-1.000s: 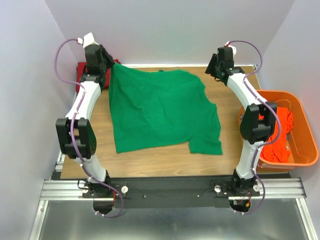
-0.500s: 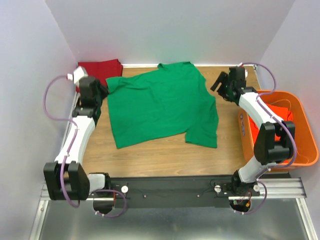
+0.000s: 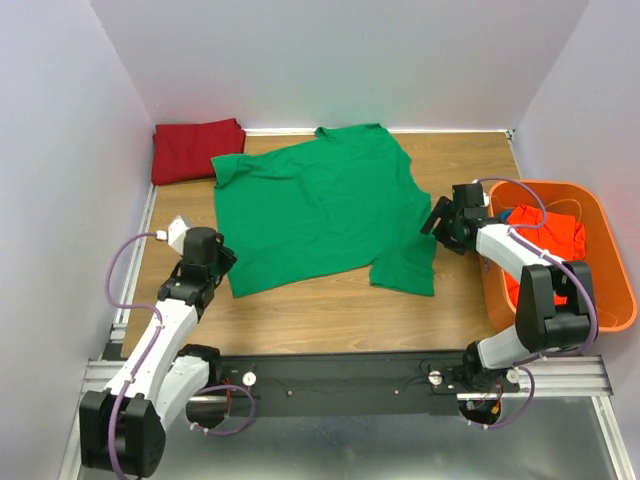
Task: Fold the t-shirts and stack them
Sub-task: Flatten out the tshirt
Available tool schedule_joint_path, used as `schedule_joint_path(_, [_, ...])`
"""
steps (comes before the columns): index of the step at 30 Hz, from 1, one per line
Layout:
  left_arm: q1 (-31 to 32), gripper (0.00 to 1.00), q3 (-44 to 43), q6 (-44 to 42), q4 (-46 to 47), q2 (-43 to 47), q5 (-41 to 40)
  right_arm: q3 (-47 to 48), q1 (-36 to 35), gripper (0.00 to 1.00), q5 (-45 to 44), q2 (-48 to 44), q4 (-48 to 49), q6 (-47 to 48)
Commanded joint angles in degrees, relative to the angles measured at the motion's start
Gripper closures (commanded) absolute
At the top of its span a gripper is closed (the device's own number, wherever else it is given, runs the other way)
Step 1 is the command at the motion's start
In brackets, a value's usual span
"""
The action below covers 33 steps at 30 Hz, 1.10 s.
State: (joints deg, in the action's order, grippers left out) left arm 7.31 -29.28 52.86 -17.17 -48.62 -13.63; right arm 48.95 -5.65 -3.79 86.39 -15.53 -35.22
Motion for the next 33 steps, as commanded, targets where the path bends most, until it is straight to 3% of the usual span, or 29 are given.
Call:
schedule_joint_path(1, [5.8, 0.60, 1.9, 6.3, -3.6, -0.5, -4.6, -1.3, -0.2, 0.18, -0.5, -2.8, 2.6, -0.7])
schedule_joint_path(6, [9.5, 0.60, 5.5, 11.8, -4.5, -1.6, -4.9, -1.8, -0.2, 0.18, -0.9, -3.1, 2.7, -1.0])
schedule_joint_path(19, [9.7, 0.60, 6.0, 13.7, -7.3, -4.9, -7.1, -2.5, -0.2, 0.18, -1.2, -2.7, 2.8, -0.3])
schedule_joint_path(33, [10.4, 0.59, 0.5, 9.0, -10.2, -14.1, -6.4, -3.2, -0.1, 0.19, -2.5, -2.5, 3.0, -0.9])
